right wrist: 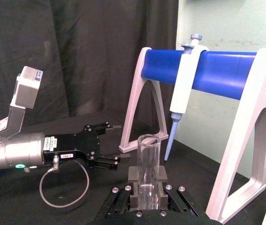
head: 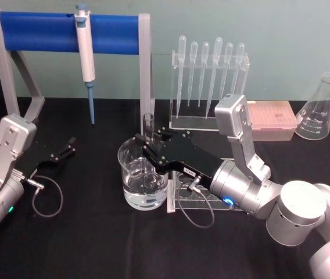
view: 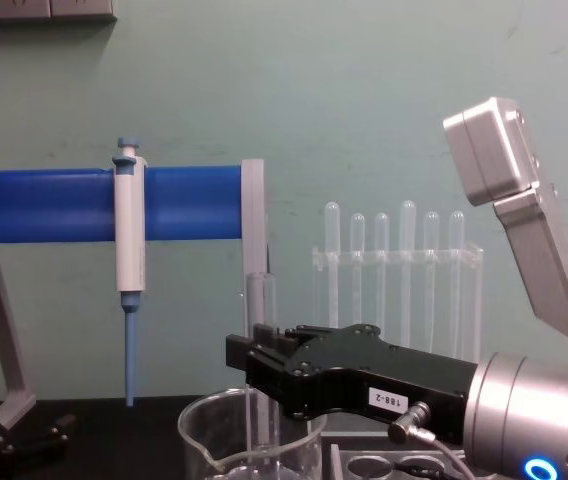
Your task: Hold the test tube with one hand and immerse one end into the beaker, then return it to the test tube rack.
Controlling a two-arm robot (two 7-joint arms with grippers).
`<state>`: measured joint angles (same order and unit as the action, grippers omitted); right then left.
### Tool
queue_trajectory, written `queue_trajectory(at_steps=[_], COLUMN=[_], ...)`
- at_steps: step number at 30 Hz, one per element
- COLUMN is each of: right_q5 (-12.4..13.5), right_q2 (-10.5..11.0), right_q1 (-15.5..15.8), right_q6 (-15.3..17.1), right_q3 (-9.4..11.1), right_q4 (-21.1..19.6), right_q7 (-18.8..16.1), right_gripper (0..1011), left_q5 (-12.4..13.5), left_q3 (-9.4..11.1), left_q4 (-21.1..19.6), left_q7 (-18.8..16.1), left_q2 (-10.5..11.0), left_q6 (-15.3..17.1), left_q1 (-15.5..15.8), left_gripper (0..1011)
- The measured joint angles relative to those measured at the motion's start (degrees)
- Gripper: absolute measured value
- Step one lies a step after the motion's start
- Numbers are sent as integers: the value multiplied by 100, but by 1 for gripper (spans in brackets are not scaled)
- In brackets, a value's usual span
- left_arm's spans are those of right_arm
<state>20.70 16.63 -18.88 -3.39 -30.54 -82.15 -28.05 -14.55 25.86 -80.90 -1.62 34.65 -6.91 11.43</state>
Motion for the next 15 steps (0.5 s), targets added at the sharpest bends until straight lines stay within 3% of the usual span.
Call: queue_trajectory(at_steps=[15], right_q5=[0], right_q2=[0], right_q1=[0], right_q6=[0], right_q3=[0], right_q4=[0], right_q7=[0], right_gripper=[226], left_q5=[0], left_q3=[0], left_q4=[0], left_q7=[0], left_q2=[0], left_q6=[0], left_q1=[0], left_gripper=[1000])
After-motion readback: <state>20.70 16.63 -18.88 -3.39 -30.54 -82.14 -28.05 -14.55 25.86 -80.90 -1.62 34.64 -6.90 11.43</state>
